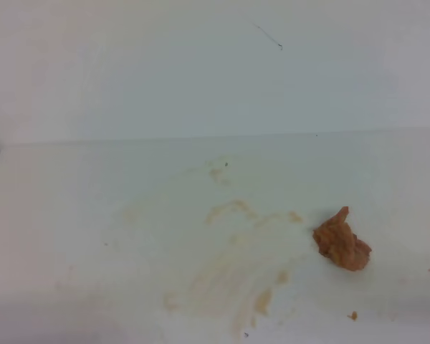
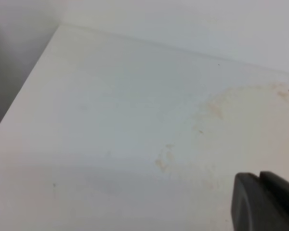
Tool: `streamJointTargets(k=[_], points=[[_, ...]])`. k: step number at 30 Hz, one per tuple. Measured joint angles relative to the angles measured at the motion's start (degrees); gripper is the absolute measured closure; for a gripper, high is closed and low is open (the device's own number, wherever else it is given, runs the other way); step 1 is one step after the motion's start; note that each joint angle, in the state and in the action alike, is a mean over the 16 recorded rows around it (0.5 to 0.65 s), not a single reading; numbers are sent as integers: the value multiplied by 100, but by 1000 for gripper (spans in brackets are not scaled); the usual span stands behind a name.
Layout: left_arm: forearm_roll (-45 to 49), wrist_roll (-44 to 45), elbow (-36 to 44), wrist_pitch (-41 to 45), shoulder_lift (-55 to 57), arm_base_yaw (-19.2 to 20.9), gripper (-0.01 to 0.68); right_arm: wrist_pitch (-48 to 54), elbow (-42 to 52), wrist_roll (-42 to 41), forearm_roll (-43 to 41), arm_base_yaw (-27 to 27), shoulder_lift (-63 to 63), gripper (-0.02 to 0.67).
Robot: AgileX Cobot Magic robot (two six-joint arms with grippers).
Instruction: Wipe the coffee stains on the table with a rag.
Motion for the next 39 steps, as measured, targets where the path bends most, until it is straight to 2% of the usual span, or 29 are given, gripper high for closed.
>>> streamJointTargets(k=[4,13,26,39], points=[[0,0,0,0,0,0,672,467,134,279,-130,0,-326,649],[0,0,0,0,0,0,672,1307,164,233,114,5,-693,649],[0,0,0,0,0,0,672,1303,164,234,665,12,-707,649],[0,0,0,0,0,0,672,1288,164,232,684,12,-693,649]])
